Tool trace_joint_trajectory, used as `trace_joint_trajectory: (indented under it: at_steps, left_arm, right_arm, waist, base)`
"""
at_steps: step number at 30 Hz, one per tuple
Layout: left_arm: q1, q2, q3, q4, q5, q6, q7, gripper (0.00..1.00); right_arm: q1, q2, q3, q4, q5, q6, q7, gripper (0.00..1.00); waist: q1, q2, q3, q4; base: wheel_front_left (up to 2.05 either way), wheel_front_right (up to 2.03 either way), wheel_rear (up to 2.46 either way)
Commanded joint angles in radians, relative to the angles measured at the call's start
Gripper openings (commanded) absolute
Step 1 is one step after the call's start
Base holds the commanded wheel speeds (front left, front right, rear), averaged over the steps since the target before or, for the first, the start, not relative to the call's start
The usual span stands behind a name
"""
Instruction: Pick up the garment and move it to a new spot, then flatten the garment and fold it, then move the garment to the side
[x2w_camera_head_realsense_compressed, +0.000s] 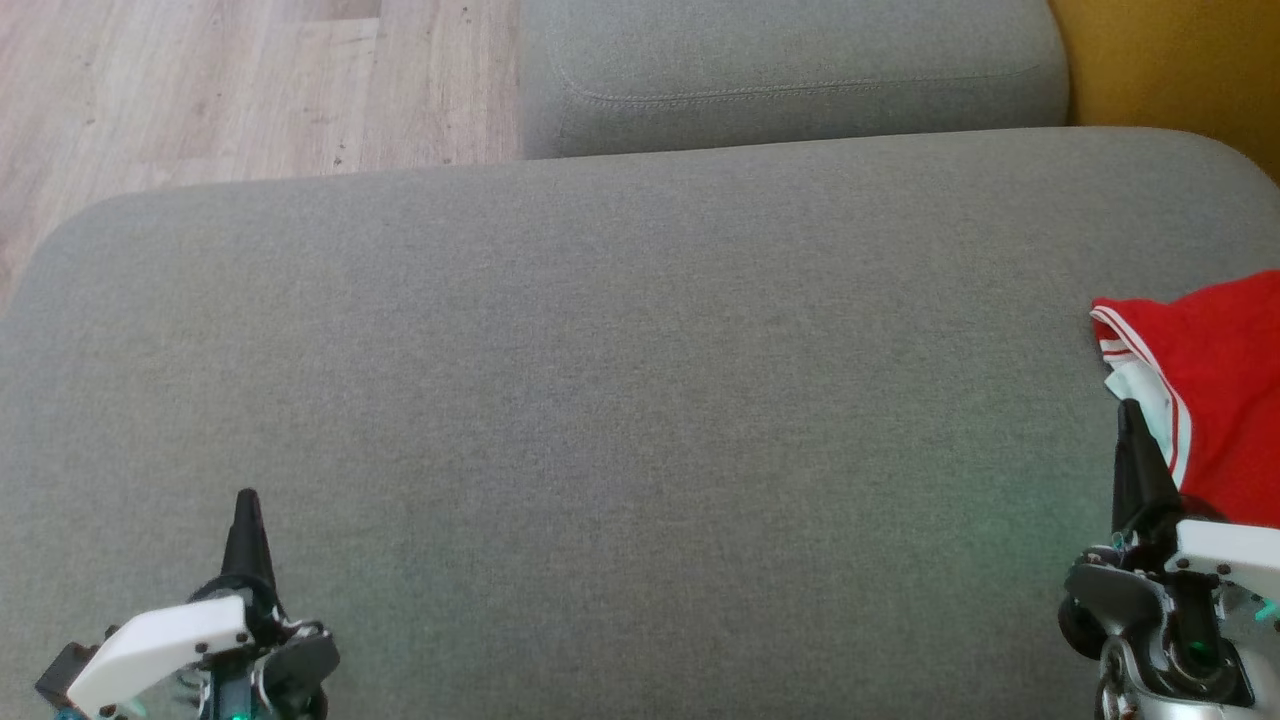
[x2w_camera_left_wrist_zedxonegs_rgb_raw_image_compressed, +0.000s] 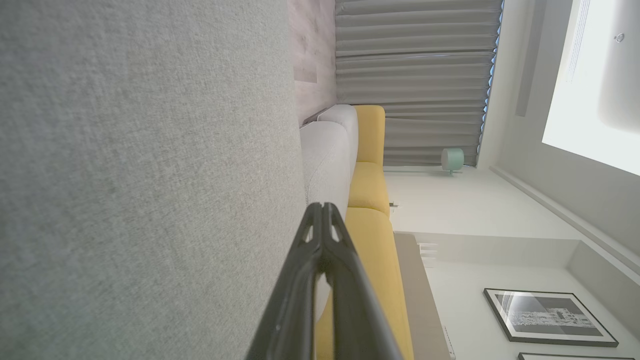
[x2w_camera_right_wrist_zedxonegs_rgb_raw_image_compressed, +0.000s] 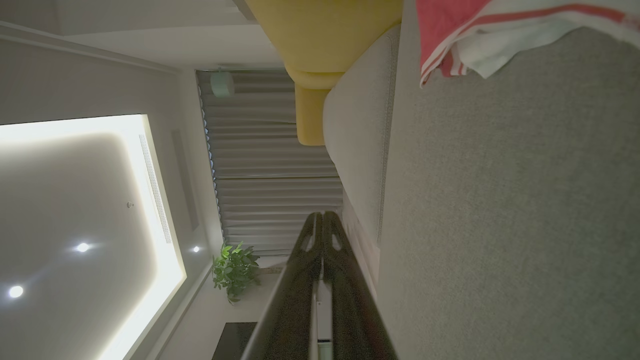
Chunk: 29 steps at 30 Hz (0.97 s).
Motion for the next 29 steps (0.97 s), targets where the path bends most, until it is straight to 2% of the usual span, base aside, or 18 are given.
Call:
trace_joint_trajectory:
  at_steps: [1, 29]
  left_arm:
    - [-0.048, 0.004, 0.04, -0.037, -0.006, -0.007, 0.003, 0.0]
    - [-0.048, 0.004, 0.04, -0.037, -0.006, -0.007, 0.003, 0.0]
  right_arm:
    - [-0.018, -0.005, 0.021, -0.041, 0.007, -0.001, 0.006, 0.0]
    - [-0.018, -0.005, 0.021, -0.041, 0.007, -0.001, 0.006, 0.0]
  waist:
    - [0.0, 0.0, 0.0, 0.0]
    - [0.0, 0.0, 0.0, 0.0]
  base:
    - [0.0, 0.0, 0.0]
    - [0.0, 0.0, 0.0]
